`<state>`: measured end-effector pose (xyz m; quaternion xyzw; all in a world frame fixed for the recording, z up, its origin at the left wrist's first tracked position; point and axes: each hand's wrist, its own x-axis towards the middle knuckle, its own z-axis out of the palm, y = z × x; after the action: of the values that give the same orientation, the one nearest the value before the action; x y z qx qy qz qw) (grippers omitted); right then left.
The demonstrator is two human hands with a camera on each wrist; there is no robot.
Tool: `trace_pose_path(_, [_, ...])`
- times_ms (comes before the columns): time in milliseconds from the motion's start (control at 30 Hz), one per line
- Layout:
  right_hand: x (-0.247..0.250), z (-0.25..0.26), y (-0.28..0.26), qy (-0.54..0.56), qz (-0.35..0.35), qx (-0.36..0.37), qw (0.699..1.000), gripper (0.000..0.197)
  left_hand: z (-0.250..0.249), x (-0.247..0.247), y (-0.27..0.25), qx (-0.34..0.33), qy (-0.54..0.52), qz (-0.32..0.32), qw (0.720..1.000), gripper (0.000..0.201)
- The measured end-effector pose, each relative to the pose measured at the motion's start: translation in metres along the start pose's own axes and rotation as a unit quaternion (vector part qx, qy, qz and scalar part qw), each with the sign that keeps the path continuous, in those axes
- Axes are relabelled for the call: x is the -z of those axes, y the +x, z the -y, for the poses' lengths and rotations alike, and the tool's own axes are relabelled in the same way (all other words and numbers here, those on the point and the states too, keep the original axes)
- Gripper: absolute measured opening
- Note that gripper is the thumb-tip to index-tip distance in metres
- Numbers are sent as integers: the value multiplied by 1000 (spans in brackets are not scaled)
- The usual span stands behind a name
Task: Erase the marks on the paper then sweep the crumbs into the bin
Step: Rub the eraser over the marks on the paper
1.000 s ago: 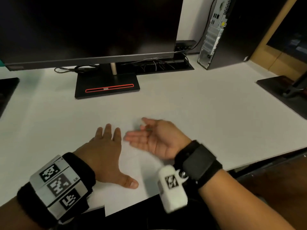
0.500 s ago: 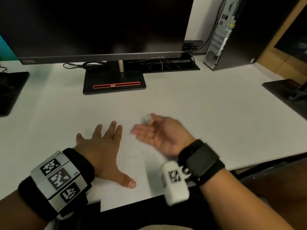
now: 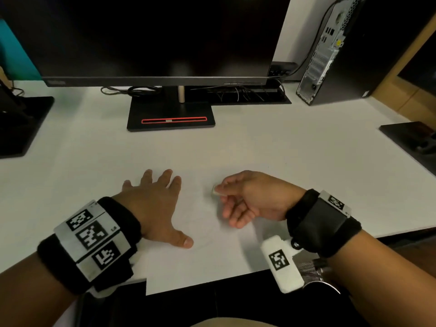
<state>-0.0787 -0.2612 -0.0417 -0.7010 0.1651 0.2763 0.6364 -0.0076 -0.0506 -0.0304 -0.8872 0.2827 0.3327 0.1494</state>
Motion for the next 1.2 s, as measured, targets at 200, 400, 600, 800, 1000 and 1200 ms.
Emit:
trace_pose_path(200, [15,16,22,-277,-137,12,951,33,4,-4,1,-28,-28,-10,999,143])
trace_pose_path(400, [-6,28,42,-316,-81,-6,945,33,6,-6,1,-35,-52,3,998,142])
trace_pose_path(600, [-11,34,50,-309,-74,1,948,34,7,-8,5,-38,-57,3,998,143])
trace_pose_path(800, [-8,42,55,-319,-89,5,944,34,4,-6,6,-32,-58,2,998,143])
trace_pose_path(1000, [-12,43,57,-316,-92,6,944,35,3,-6,6,-30,-52,4,998,143])
trace_pose_path(1200, [-17,43,55,-334,-51,3,941,34,2,-4,4,-28,-45,9,999,141])
